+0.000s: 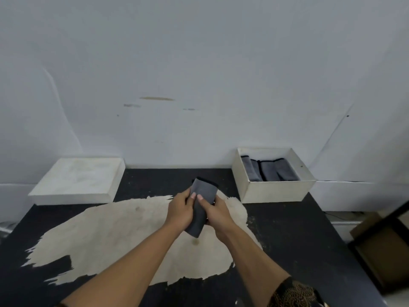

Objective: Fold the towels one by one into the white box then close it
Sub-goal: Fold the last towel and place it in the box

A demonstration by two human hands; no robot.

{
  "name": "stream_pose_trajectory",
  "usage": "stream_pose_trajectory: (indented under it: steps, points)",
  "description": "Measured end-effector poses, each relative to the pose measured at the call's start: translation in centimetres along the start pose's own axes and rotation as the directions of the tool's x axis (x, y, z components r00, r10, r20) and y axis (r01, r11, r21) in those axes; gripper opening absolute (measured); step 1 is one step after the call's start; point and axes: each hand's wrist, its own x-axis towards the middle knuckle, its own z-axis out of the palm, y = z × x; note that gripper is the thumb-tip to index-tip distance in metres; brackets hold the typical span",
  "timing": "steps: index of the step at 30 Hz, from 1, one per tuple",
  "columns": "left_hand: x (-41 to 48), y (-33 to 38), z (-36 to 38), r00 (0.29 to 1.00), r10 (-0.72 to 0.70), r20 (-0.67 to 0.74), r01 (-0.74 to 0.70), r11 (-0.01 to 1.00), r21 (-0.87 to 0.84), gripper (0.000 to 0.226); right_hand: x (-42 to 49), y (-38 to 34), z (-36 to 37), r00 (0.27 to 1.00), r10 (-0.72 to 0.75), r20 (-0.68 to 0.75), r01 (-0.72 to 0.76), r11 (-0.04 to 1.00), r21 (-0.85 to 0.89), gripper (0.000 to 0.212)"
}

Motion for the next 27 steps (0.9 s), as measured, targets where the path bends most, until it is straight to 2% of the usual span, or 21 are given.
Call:
stream_pose_trajectory:
  steps: [2,6,9,14,16,20,24,27]
  points:
    - [0.2,1.9,1.3,1.000,0.027,0.014,-0.026,0.999,-0.036,0.027,0.2,-1.3,-1.6,0.997,-0.055,-0.054,0.055,0.998,0.003,0.020]
    - [0.7,4.8,4.3,0.991,-0.027,0.129,0.042,0.993,-0.114,0.031,0.8,-3.4,-5.2,0.981,-0.135,-0.143,0.134,0.991,-0.014,0.021]
    - [1.5,6.6,6.9,0.986,-0.007,0.169,0.030,0.991,-0.131,0.026,1.4,-4.3,-8.5,0.971,-0.148,-0.189,0.149,0.989,-0.007,0.024]
    - [3.0,8.7,12.0,0.995,-0.038,0.095,0.059,0.971,-0.230,0.015,3.2,-3.9,-14.0,0.985,-0.038,-0.169,0.037,0.999,-0.007,0.030]
    - [4.1,9.6,14.6,0.988,-0.058,0.143,0.088,0.972,-0.218,0.018,4.4,-3.7,-16.7,0.985,-0.024,-0.171,0.022,1.000,-0.014,0.031]
    - [6.9,11.8,19.5,0.955,-0.100,0.279,0.135,0.985,-0.108,0.038,8.2,-4.2,-22.1,0.979,-0.025,-0.204,0.015,0.999,-0.052,0.027]
    - [11.7,14.5,23.3,0.951,-0.135,0.277,0.158,0.986,-0.063,0.039,13.8,-6.0,-26.5,0.967,-0.084,-0.240,0.035,0.979,-0.201,0.025]
    - [15.7,15.4,26.5,0.954,-0.174,0.245,0.201,0.975,-0.091,0.031,18.7,-7.6,-29.6,0.942,-0.152,-0.300,0.017,0.912,-0.410,0.026]
